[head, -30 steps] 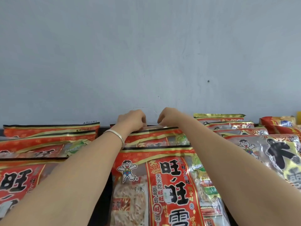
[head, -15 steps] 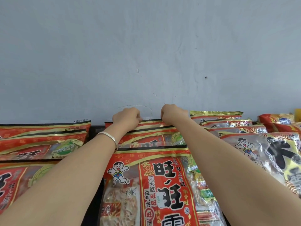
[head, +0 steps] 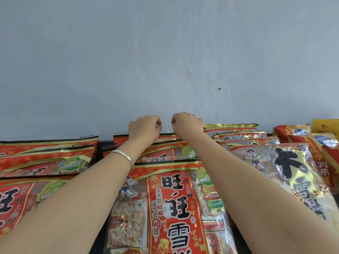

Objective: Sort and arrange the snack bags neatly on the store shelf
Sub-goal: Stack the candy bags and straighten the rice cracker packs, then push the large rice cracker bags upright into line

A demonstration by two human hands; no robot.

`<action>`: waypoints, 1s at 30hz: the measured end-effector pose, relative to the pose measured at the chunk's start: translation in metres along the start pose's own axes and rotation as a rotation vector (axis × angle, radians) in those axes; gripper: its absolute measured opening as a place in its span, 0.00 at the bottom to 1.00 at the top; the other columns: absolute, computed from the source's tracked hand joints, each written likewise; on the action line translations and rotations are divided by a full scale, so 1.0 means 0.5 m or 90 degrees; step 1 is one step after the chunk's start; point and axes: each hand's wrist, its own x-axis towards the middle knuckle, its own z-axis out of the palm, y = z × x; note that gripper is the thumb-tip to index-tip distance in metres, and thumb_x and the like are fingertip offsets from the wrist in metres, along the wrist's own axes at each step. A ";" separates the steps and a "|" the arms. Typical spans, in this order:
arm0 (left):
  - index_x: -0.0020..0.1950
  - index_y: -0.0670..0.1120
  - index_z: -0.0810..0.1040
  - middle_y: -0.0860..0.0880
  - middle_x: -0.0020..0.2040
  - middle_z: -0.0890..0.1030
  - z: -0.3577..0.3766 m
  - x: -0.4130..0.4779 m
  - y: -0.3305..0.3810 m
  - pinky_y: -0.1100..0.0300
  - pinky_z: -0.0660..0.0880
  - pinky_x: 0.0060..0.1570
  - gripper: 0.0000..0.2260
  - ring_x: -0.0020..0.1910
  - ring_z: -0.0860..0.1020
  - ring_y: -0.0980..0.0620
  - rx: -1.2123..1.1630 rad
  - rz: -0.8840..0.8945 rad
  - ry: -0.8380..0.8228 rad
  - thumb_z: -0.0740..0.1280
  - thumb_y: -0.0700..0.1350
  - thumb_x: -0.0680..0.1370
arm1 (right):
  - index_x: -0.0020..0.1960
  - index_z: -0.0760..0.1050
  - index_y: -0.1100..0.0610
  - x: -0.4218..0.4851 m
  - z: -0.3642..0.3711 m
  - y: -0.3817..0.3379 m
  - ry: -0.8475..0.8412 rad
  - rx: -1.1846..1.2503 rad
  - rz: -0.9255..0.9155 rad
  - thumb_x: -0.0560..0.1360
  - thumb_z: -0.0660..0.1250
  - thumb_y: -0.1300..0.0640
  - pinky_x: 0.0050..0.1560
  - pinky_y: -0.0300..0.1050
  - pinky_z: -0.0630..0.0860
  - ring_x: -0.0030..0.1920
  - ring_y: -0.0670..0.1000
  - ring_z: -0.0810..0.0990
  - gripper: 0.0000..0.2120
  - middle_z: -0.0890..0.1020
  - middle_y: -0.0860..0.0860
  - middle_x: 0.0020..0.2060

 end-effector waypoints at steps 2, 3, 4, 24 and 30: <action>0.54 0.51 0.79 0.50 0.53 0.80 -0.015 -0.009 0.032 0.54 0.68 0.48 0.10 0.52 0.77 0.47 -0.008 0.021 -0.008 0.59 0.47 0.80 | 0.59 0.76 0.52 -0.014 -0.020 0.007 -0.005 0.006 -0.013 0.78 0.57 0.61 0.53 0.51 0.69 0.57 0.57 0.76 0.14 0.79 0.53 0.56; 0.54 0.51 0.79 0.50 0.53 0.80 -0.022 -0.014 0.049 0.54 0.69 0.49 0.10 0.52 0.77 0.47 -0.012 0.031 -0.014 0.59 0.47 0.80 | 0.60 0.76 0.52 -0.021 -0.033 0.014 -0.007 0.008 -0.018 0.78 0.57 0.60 0.53 0.51 0.69 0.57 0.58 0.75 0.14 0.79 0.53 0.56; 0.54 0.51 0.79 0.50 0.53 0.80 -0.029 -0.019 0.069 0.53 0.69 0.50 0.10 0.52 0.77 0.47 -0.017 0.040 -0.019 0.59 0.47 0.80 | 0.60 0.76 0.52 -0.029 -0.045 0.024 -0.008 0.009 -0.022 0.78 0.57 0.60 0.52 0.51 0.70 0.58 0.58 0.75 0.14 0.78 0.54 0.57; 0.73 0.49 0.62 0.43 0.71 0.63 0.000 -0.221 0.498 0.52 0.65 0.65 0.27 0.69 0.65 0.45 -0.263 -0.117 -0.075 0.67 0.48 0.76 | 0.69 0.69 0.49 -0.302 -0.194 0.426 -0.007 0.083 -0.021 0.78 0.60 0.53 0.64 0.60 0.69 0.70 0.60 0.64 0.20 0.68 0.55 0.69; 0.78 0.50 0.43 0.42 0.76 0.51 0.017 -0.293 0.537 0.52 0.59 0.69 0.41 0.74 0.57 0.44 -0.456 -0.290 -0.098 0.69 0.50 0.76 | 0.77 0.51 0.49 -0.360 -0.174 0.476 -0.048 0.246 0.132 0.77 0.64 0.49 0.66 0.62 0.66 0.74 0.64 0.57 0.34 0.55 0.57 0.76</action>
